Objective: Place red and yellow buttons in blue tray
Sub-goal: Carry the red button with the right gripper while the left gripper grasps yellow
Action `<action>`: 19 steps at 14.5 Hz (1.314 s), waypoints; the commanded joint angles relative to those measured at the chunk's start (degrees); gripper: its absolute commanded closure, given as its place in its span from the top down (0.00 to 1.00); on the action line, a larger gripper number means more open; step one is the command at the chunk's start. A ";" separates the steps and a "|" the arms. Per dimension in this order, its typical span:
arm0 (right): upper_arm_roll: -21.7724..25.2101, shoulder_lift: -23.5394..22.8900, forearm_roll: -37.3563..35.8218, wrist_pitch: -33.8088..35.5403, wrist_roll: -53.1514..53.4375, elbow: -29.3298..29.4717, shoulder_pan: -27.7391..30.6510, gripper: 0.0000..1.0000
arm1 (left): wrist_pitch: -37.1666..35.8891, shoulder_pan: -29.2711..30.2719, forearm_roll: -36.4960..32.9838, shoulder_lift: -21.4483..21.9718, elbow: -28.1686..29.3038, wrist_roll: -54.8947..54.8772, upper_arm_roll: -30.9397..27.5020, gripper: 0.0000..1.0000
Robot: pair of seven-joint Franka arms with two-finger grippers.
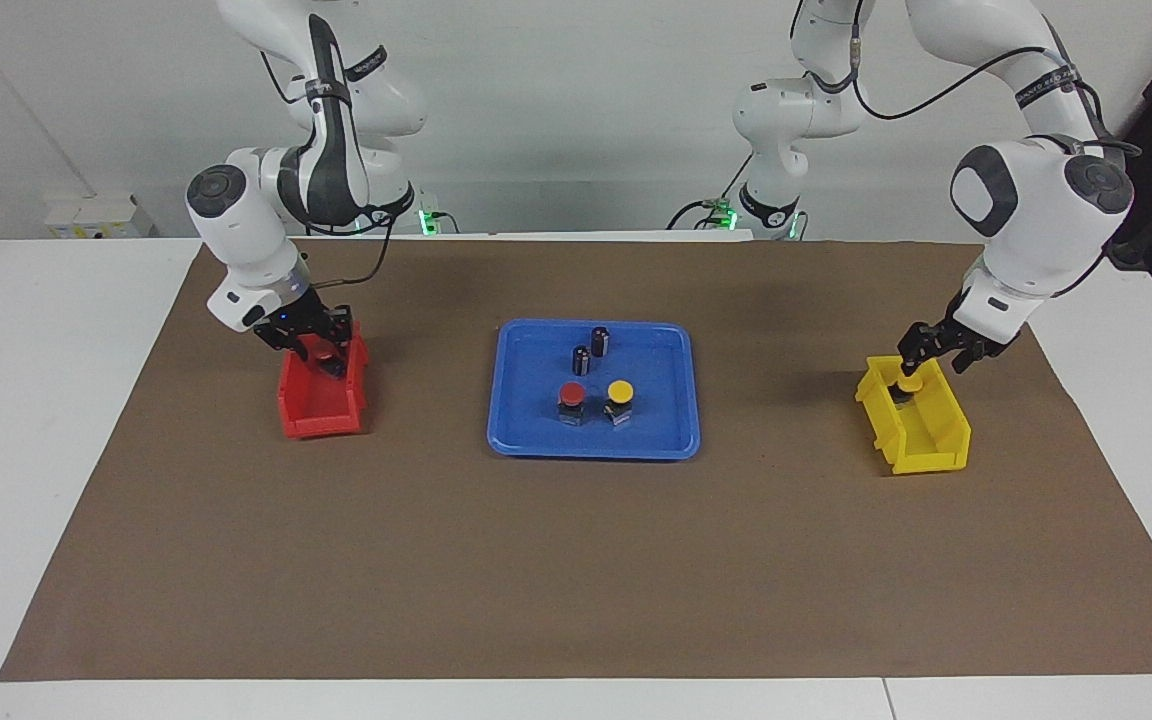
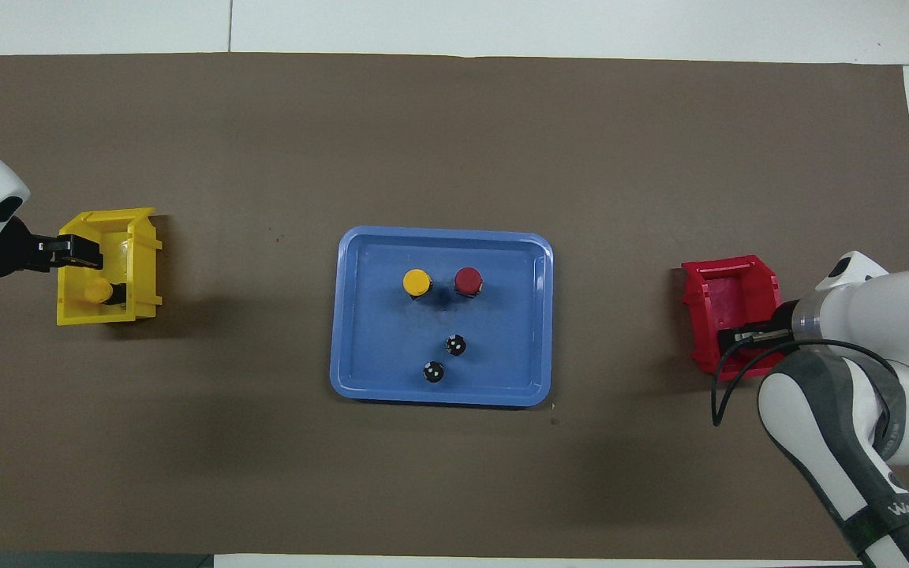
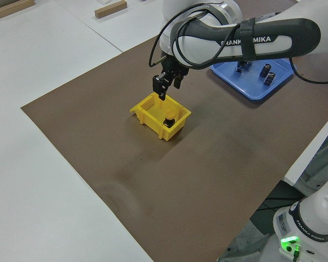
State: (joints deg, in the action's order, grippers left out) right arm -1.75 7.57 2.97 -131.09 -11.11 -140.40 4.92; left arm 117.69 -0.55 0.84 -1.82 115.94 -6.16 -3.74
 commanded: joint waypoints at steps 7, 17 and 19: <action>-0.27 -0.78 0.72 10.01 -1.99 7.98 0.27 0.33 | 11.33 2.13 -0.49 -0.03 9.83 -2.71 0.67 0.66; -1.06 -15.72 0.64 18.80 36.47 39.85 -23.88 0.31 | 12.76 2.31 -0.40 -2.57 8.54 -1.92 0.67 0.01; -1.06 -17.93 0.72 12.47 40.81 38.89 -27.75 0.31 | 6.10 2.31 -0.40 -3.02 2.39 -1.84 0.67 0.01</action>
State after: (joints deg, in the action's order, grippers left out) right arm -3.14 -7.68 3.36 -114.92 26.64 -102.28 -21.09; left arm 129.83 1.22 0.84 -3.42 124.72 -8.07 -3.61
